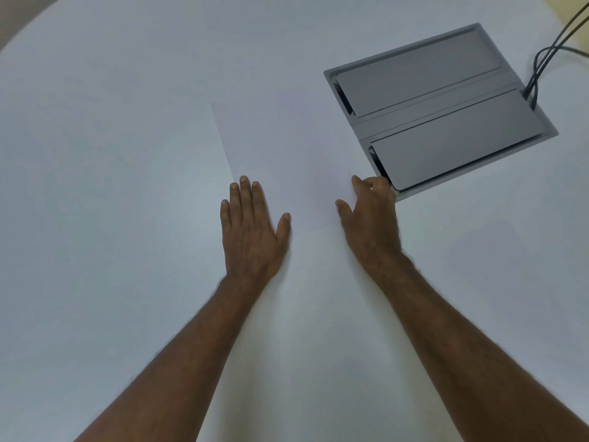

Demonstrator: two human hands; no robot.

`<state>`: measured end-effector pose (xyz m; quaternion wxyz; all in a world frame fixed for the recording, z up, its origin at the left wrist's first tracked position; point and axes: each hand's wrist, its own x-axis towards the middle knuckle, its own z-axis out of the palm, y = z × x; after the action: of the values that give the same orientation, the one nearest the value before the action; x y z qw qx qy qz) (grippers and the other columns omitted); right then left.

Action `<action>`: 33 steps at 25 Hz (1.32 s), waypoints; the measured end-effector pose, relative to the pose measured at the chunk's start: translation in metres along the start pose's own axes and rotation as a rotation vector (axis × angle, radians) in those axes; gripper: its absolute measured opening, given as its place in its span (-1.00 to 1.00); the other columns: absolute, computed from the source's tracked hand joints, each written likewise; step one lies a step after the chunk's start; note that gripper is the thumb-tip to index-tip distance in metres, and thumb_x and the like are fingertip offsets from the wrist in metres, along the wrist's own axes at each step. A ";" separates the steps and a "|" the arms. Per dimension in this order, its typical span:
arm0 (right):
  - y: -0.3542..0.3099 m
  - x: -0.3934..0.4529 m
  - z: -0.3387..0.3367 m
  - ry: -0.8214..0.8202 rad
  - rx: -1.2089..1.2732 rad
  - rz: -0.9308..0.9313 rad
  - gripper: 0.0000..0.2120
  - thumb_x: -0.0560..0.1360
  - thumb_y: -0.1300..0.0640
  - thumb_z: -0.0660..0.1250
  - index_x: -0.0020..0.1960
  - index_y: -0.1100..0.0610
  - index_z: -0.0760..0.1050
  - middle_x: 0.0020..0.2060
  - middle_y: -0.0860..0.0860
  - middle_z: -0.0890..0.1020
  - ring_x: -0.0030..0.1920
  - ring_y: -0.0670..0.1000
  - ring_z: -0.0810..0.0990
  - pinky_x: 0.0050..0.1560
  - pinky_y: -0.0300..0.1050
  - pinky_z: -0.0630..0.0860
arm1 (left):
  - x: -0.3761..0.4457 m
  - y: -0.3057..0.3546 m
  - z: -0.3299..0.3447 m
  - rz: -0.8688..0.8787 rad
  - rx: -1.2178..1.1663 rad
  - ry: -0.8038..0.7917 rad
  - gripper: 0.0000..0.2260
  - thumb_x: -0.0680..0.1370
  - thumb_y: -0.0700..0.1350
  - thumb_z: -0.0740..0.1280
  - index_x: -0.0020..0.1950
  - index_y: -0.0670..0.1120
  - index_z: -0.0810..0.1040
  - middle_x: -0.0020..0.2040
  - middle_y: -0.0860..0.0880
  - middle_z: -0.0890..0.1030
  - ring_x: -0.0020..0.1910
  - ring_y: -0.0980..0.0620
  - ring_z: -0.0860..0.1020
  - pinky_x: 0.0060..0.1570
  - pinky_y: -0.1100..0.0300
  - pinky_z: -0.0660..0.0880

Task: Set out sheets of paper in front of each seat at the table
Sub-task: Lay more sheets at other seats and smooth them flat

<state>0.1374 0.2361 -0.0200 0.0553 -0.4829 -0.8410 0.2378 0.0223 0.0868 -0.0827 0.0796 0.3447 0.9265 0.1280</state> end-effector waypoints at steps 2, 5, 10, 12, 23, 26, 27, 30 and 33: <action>0.000 -0.002 0.002 0.009 0.002 -0.012 -0.51 0.62 0.12 0.38 0.51 0.21 0.38 0.36 0.13 0.42 0.40 0.12 0.35 0.24 -0.03 0.49 | 0.000 -0.001 0.000 0.005 -0.006 0.010 -0.31 0.68 0.20 0.03 0.67 -0.21 0.06 0.69 -0.21 0.05 0.68 -0.18 0.00 0.63 -0.13 -0.07; -0.002 0.000 0.003 0.054 0.067 -0.014 -0.61 0.60 0.14 0.39 0.40 0.16 0.49 0.30 0.10 0.49 0.35 0.11 0.40 0.23 0.02 0.51 | 0.001 -0.005 0.000 0.002 0.004 0.020 -0.31 0.68 0.20 0.04 0.67 -0.21 0.07 0.69 -0.21 0.06 0.68 -0.19 0.00 0.63 -0.13 -0.06; -0.003 0.015 -0.005 0.032 0.337 0.151 -0.81 0.62 0.21 0.34 0.23 0.12 0.50 -0.03 -0.07 0.59 -0.13 -0.09 0.59 -0.27 -0.43 0.42 | 0.000 -0.003 0.002 0.006 -0.006 0.004 -0.31 0.68 0.20 0.03 0.67 -0.20 0.05 0.70 -0.20 0.03 0.68 -0.18 -0.02 0.63 -0.14 -0.08; -0.001 0.020 -0.007 0.031 0.394 0.187 -0.82 0.62 0.23 0.31 0.21 0.12 0.53 -0.05 -0.06 0.63 -0.21 -0.22 0.57 -0.34 -0.50 0.38 | 0.000 -0.002 0.002 0.008 -0.029 0.001 -0.31 0.68 0.20 0.04 0.68 -0.19 0.03 0.70 -0.18 0.02 0.68 -0.17 -0.03 0.63 -0.12 -0.10; -0.001 -0.012 -0.021 -0.021 0.869 0.353 -0.80 0.60 0.23 0.36 0.20 0.07 0.59 -0.02 -0.04 0.72 -0.08 -0.10 0.70 -0.22 -0.20 0.65 | 0.008 -0.020 -0.064 -0.386 -1.056 -0.027 -0.42 0.69 0.06 0.27 0.67 0.00 0.14 0.64 0.08 0.24 0.49 0.24 0.31 0.52 0.20 0.23; -0.018 -0.039 -0.012 -0.007 0.958 0.409 -0.81 0.60 0.23 0.37 0.09 -0.05 0.59 -0.02 -0.05 0.75 -0.06 -0.09 0.72 -0.11 -0.13 0.66 | 0.019 -0.043 -0.090 -0.515 -1.234 -0.026 -0.69 0.68 -0.03 0.32 0.42 -0.04 0.56 0.35 0.02 0.62 0.14 0.17 0.57 0.24 0.17 0.49; -0.025 -0.049 -0.008 -0.002 0.986 0.430 -0.81 0.60 0.23 0.38 0.08 -0.06 0.59 -0.01 -0.04 0.75 -0.03 -0.07 0.73 -0.06 -0.10 0.66 | 0.021 -0.054 -0.097 -0.530 -1.307 -0.064 -0.78 0.67 -0.05 0.33 0.27 -0.03 0.66 0.22 0.01 0.70 0.06 0.11 0.61 0.13 0.14 0.52; -0.055 -0.082 0.008 -0.006 1.099 0.482 -0.80 0.59 0.27 0.38 0.10 -0.01 0.59 -0.02 -0.04 0.76 -0.02 -0.07 0.73 0.02 -0.08 0.66 | 0.019 -0.088 -0.117 -0.527 -1.416 -0.185 -0.86 0.66 -0.11 0.36 0.08 -0.09 0.72 0.00 -0.02 0.76 -0.05 0.02 0.68 0.00 0.15 0.58; -0.090 -0.115 0.029 -0.037 1.179 0.501 -0.78 0.58 0.32 0.37 0.12 0.04 0.57 -0.06 -0.03 0.77 -0.06 -0.05 0.73 0.02 -0.07 0.64 | 0.017 -0.128 -0.134 -0.515 -1.386 -0.207 -0.86 0.65 -0.17 0.35 0.09 -0.13 0.71 -0.04 -0.02 0.77 -0.10 0.05 0.72 -0.08 0.19 0.65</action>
<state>0.1176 0.0918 0.0111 0.2397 -0.5491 -0.4316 0.6744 -0.1015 -0.0201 0.0070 0.3929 -0.0021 0.6729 0.6268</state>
